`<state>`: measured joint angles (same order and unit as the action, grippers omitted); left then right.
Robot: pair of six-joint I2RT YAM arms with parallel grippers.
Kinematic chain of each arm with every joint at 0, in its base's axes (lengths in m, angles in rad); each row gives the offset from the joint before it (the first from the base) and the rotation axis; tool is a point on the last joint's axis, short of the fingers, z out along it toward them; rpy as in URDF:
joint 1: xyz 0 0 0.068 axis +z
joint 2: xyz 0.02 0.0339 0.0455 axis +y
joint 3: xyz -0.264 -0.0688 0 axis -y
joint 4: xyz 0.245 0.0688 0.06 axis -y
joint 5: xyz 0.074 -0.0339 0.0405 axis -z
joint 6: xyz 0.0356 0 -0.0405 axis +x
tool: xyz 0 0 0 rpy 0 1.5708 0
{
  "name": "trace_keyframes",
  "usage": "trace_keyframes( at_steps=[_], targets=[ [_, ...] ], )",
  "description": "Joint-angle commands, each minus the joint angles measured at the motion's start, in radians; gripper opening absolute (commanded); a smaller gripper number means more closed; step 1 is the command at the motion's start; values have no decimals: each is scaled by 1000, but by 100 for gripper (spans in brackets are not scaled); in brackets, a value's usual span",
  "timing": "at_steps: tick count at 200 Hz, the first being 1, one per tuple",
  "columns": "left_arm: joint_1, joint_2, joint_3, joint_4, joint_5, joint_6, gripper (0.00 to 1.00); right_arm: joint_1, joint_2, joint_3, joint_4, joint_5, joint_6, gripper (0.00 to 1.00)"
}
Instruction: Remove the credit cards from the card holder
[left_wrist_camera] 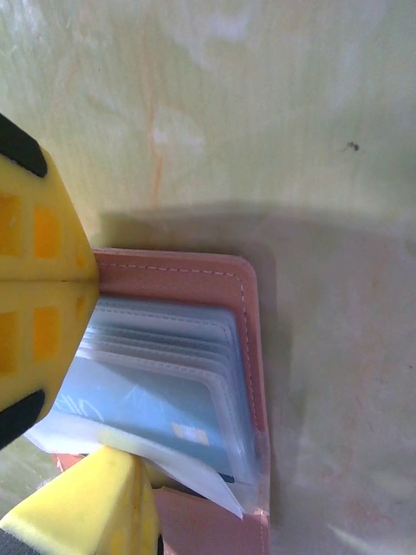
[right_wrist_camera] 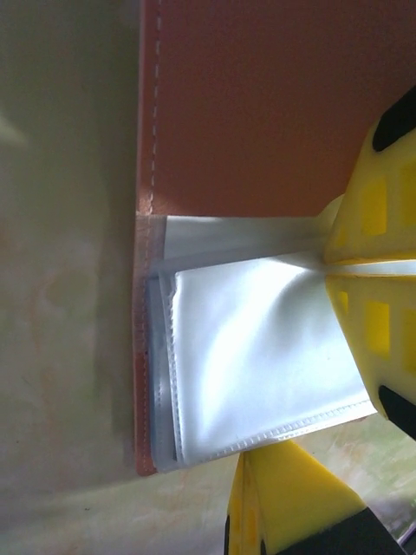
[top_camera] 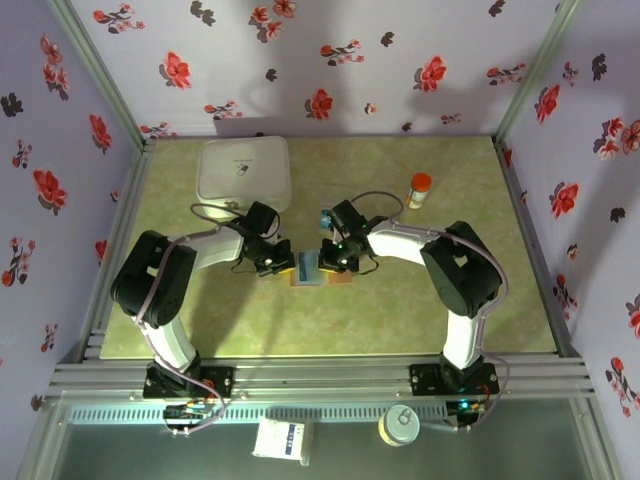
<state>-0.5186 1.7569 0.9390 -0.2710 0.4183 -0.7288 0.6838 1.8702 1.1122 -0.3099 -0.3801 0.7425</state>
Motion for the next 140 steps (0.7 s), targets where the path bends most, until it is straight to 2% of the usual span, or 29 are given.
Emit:
trace_keyframes(
  at_steps=[1, 68, 95, 140],
  targets=[
    [8, 0, 24, -39, -23, 20, 0, -11, -33, -24, 6, 24, 11, 13],
    [8, -84, 28, -10, 20, -46, 0, -15, -23, -39, 33, 1, 20, 13],
    [0, -86, 17, 65, 80, -104, 7, -15, -18, -40, 37, -2, 20, 13],
    [-24, -62, 24, 94, 91, -122, 19, -15, -19, -40, 35, -3, 22, 13]
  ],
)
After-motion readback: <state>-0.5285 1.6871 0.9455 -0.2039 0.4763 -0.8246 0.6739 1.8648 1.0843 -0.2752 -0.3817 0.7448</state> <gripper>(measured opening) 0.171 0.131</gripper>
